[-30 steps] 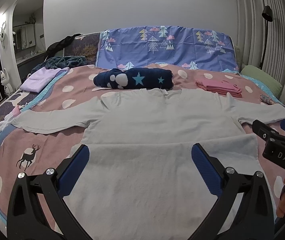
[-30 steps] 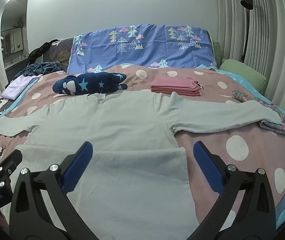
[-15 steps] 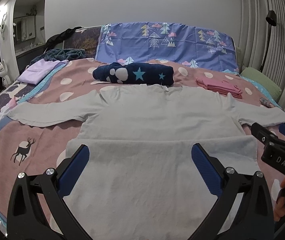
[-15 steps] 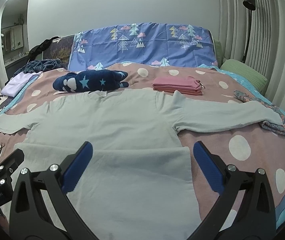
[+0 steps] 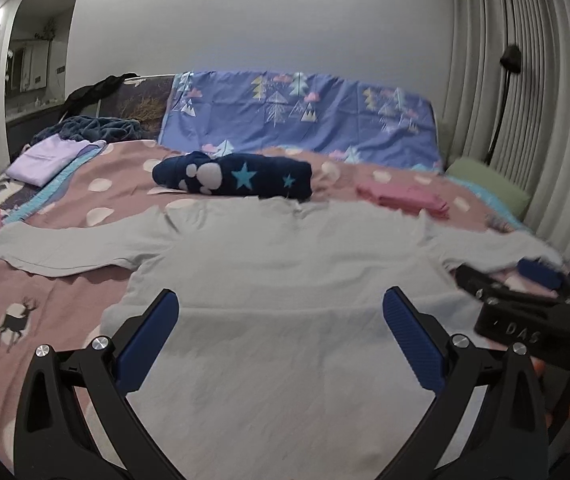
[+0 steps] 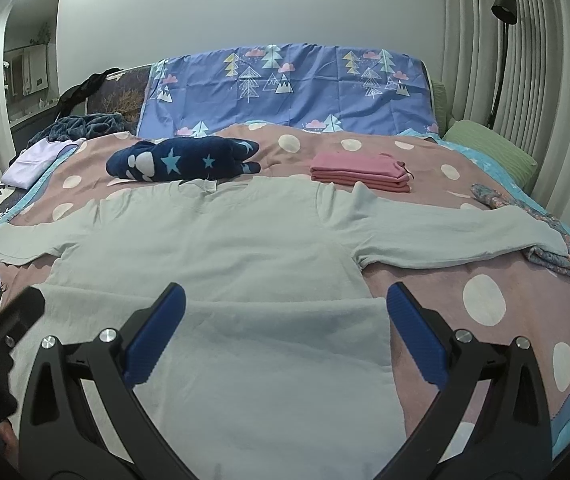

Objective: Fold small clothes

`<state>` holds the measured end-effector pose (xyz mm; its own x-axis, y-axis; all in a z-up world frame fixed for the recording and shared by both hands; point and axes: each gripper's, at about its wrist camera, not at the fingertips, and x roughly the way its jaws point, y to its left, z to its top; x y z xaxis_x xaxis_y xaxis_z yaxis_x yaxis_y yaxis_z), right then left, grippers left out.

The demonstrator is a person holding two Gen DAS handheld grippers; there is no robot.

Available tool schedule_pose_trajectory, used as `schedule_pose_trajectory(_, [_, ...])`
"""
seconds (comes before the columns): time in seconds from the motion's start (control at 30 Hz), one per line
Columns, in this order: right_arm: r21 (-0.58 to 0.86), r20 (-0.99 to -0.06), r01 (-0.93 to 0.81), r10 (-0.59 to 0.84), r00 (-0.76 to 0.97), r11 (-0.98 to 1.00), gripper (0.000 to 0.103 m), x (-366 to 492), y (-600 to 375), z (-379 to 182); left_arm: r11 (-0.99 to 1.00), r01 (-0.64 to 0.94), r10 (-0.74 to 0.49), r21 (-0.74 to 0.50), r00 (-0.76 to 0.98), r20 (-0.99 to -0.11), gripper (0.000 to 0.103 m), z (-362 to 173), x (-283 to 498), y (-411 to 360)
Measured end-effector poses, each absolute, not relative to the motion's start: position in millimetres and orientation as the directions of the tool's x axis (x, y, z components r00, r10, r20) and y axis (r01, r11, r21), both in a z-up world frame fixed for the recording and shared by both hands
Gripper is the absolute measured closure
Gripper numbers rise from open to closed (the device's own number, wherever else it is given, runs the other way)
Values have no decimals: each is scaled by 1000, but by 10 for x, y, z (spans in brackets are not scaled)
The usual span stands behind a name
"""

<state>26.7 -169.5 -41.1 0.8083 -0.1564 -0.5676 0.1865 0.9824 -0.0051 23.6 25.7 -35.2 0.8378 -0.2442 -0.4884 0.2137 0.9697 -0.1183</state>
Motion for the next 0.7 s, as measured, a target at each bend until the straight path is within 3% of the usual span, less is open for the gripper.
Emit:
schedule_pose_trajectory(0.17, [-8,-563,186,-158,811,982,2,282,-1690,-405,979,172,-205,-112,848,-489,1,-365,331,296])
schedule_pose_trajectory(0.43, [-12,-568,188,-161,807,982,2,338,-1695,-403,967,223,-254,-121,852,-458,1,-335,431,429])
schedule_pose_trajectory(0.7, [-18,-581,196,-170,796,980,2,428,-1705,-485,936,206,-327,-286,811,-485,1,-413,857,1018])
